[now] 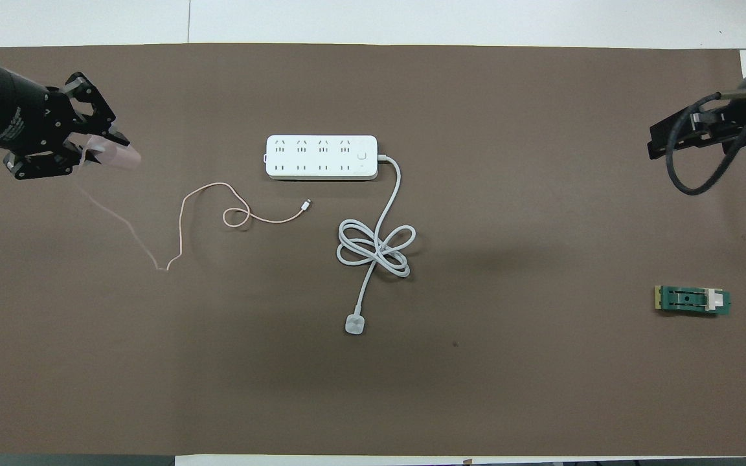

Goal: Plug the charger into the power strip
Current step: 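Move the charger with the left gripper to the power strip's near end, then push the charger prongs into the end socket with the left gripper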

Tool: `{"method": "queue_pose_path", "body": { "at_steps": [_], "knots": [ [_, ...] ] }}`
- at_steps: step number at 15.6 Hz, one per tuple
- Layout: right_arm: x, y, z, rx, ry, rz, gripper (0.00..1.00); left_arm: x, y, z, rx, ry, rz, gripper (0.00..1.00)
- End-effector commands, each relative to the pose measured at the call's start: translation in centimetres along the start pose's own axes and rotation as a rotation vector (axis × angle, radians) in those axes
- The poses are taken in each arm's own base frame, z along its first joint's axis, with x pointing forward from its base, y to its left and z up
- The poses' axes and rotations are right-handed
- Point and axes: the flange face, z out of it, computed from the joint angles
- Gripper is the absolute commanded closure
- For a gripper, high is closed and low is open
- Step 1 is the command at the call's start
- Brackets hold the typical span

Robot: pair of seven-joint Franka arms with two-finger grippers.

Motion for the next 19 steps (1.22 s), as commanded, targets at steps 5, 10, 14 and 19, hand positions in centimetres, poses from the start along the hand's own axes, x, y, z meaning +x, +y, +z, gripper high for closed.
{"method": "queue_pose_path", "body": {
  "at_steps": [5, 10, 14, 19],
  "knots": [
    [-7.5, 1.3, 0.0, -0.008, -0.038, -0.006, 0.0, -4.5, 6.9, 6.4, 0.004, 0.125, -0.466, 1.0],
    [-8.4, 2.0, 0.9, -0.01, -0.02, 0.006, 0.0, -5.7, 9.2, 12.6, 0.033, 0.215, -0.743, 1.0],
    [-8.4, 2.3, 0.8, -0.022, -0.013, 0.007, 0.0, -5.8, 10.7, 17.2, 0.019, 0.234, -0.811, 1.0],
    [-8.3, 2.5, 0.9, -0.031, -0.015, 0.011, 0.0, -5.0, 11.1, 21.8, 0.047, 0.232, -0.788, 1.0]
  ]
}}
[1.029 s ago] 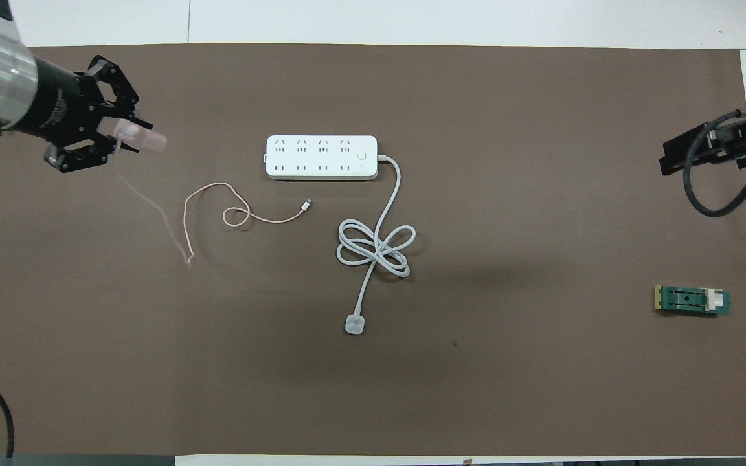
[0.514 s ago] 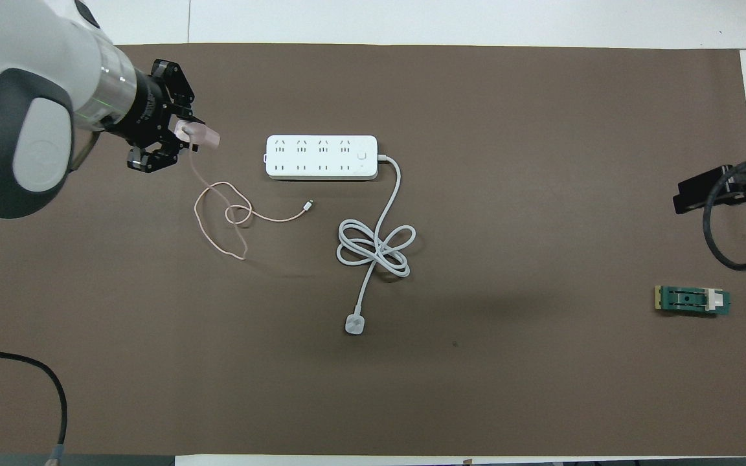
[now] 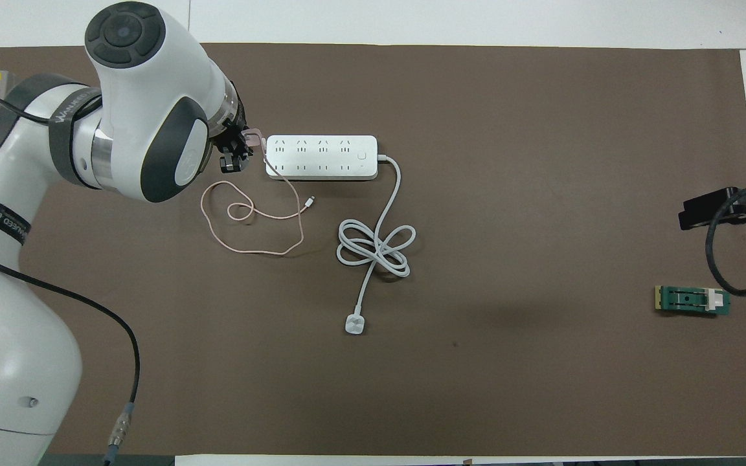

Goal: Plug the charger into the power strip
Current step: 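Push the charger prongs into the end socket with the left gripper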

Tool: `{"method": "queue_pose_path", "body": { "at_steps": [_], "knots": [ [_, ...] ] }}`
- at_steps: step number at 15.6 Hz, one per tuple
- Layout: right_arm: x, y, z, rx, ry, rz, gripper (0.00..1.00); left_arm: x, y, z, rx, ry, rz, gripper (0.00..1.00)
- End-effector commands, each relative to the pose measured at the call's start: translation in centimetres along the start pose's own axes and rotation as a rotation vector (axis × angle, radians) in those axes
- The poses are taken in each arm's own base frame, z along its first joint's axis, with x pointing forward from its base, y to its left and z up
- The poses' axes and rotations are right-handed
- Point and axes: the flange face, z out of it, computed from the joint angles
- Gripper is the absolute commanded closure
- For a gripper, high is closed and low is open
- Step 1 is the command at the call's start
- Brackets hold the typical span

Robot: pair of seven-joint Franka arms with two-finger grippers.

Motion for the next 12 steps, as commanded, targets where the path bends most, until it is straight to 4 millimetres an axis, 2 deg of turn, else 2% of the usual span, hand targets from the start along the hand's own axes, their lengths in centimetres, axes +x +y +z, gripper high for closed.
{"method": "queue_pose_path", "body": {
  "at_steps": [1, 2, 5, 12],
  "knots": [
    [-0.6, 0.4, 0.1, -0.028, 0.014, -0.022, 0.0, -0.8, 0.8, 2.3, -0.022, 0.013, 0.006, 1.0],
    [-0.5, 0.4, 0.1, -0.027, 0.014, -0.021, 0.0, -1.7, 0.6, 3.1, -0.019, 0.014, 0.017, 1.0],
    [-0.6, 0.4, 0.1, -0.027, 0.014, -0.019, 0.0, -2.3, 0.6, 4.9, -0.012, 0.017, 0.026, 1.0],
    [-0.5, 0.7, 0.0, -0.034, 0.015, -0.013, 0.0, -2.3, -0.1, 6.3, 0.01, 0.021, 0.035, 1.0]
  ]
}}
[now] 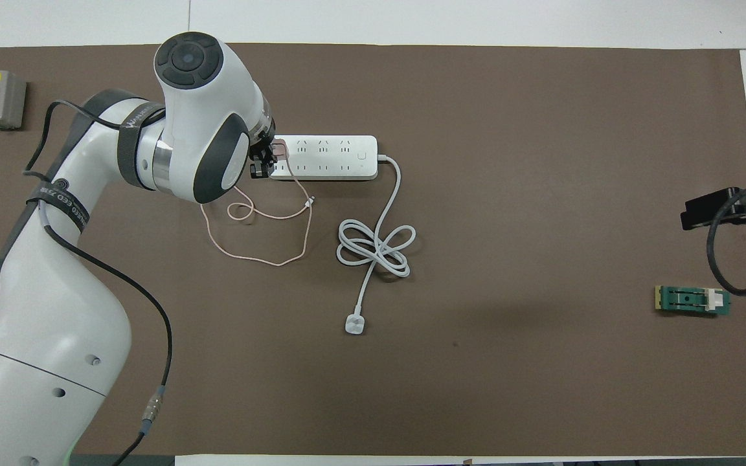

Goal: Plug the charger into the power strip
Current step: 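Push the charger prongs into the end socket with the left gripper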

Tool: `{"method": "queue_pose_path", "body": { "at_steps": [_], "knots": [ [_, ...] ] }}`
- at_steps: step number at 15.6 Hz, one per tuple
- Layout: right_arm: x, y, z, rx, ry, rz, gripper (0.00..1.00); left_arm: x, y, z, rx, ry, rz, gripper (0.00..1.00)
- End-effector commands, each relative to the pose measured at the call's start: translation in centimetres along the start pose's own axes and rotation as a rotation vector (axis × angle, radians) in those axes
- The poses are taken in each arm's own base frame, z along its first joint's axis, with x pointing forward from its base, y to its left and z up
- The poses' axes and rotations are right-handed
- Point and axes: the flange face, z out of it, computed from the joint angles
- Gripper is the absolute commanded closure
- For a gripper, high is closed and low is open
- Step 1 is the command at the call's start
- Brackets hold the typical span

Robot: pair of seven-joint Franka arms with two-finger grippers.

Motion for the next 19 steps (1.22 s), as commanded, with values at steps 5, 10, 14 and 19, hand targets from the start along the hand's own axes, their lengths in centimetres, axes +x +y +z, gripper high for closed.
{"method": "queue_pose_path", "body": {
  "at_steps": [5, 10, 14, 19],
  "knots": [
    [-0.5, 0.6, 0.0, -0.027, 0.015, -0.013, 0.0, 0.2, -2.1, 0.4, -0.014, 0.016, 0.02, 1.0],
    [-0.5, 1.4, 0.0, -0.028, 0.014, 0.003, 0.0, 0.4, -2.7, 1.4, -0.016, 0.015, 0.023, 1.0],
    [-0.6, 1.4, 0.0, -0.026, 0.014, 0.004, 0.0, 0.5, -2.8, 1.6, -0.014, 0.017, 0.022, 1.0],
    [-0.6, 1.4, 0.0, -0.026, 0.01, 0.005, 0.0, 0.5, -2.6, 2.3, -0.017, 0.019, 0.029, 1.0]
  ]
}}
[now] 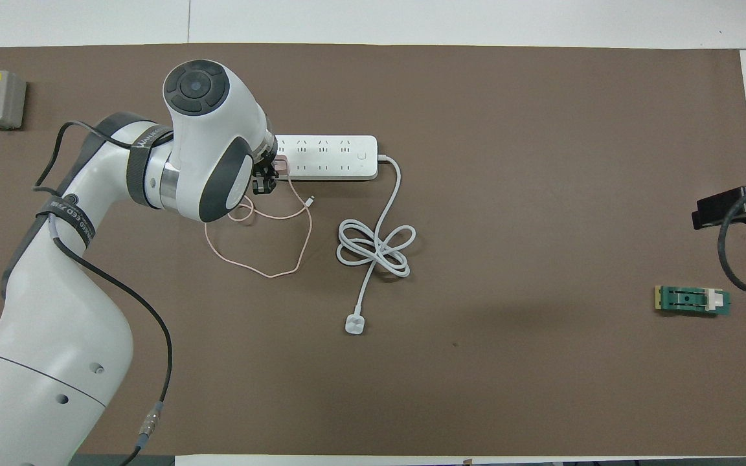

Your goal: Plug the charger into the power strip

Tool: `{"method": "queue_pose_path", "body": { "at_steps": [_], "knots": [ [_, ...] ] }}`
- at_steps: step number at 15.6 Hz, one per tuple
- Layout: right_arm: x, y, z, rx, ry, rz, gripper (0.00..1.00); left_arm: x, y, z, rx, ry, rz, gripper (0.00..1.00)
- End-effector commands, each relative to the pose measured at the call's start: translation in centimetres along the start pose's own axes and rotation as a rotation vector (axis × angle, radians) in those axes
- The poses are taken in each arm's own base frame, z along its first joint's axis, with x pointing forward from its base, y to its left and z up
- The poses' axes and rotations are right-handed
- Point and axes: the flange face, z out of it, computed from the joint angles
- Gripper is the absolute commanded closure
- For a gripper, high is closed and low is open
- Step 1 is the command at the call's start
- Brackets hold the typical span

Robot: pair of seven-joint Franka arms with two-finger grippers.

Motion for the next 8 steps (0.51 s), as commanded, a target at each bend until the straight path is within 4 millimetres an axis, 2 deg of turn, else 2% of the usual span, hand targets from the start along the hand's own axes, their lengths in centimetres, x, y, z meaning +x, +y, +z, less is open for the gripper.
{"method": "queue_pose_path", "body": {
  "at_steps": [1, 8],
  "knots": [
    [-0.53, 0.36, 0.04, -0.017, 0.011, -0.013, 0.0, 0.11, -0.6, 0.22, -0.019, 0.016, 0.024, 1.0],
    [-0.54, 0.36, 0.06, -0.017, 0.009, -0.015, 0.0, 0.29, -0.48, 0.6, -0.017, 0.017, 0.049, 1.0]
  ]
}}
